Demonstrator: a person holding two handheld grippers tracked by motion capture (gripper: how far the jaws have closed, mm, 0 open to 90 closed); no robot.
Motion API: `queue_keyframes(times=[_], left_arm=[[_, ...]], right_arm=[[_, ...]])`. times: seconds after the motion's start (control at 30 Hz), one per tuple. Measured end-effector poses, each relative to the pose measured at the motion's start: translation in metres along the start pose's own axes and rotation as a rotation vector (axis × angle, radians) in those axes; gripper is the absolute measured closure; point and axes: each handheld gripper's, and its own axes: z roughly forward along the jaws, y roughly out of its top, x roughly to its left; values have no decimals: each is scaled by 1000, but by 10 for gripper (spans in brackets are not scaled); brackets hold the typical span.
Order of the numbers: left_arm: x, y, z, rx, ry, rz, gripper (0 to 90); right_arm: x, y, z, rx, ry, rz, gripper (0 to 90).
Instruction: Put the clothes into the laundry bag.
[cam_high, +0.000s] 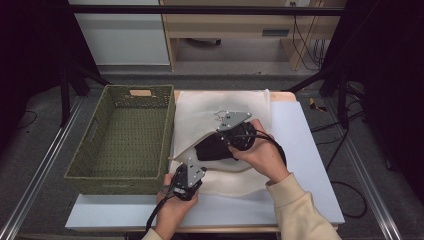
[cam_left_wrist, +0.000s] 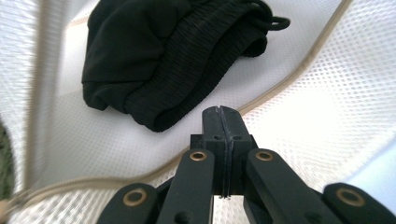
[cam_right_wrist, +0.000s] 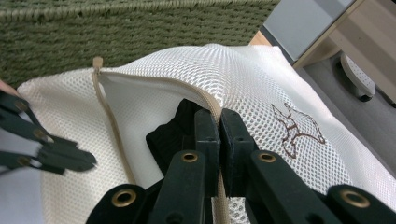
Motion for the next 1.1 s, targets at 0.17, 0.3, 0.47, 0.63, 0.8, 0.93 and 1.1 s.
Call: queue_keyframes(times=[0.17, 0.3, 0.47, 0.63, 0.8, 0.93, 1.1], left_arm=[[5, -1, -19, -28, -4, -32, 900], [11, -1, -32, -54, -9, -66, 900], [20, 0, -44, -84, -9, -111, 900], [27, 4, -50, -111, -11, -144, 900], [29, 7, -53, -124, -10, -155, 900], [32, 7, -55, -130, -8, -163, 900], [36, 8, -58, -140, -3, -171, 900]], right_arm=[[3, -7, 1, 14, 8, -5, 871], [6, -14, 4, 29, 18, -10, 871], [12, -24, 9, 36, 25, -16, 870], [19, -35, 12, 52, 35, -25, 870], [26, -46, 18, 73, 47, -36, 870], [30, -54, 24, 86, 52, -46, 869], [35, -64, 31, 101, 59, -57, 868]])
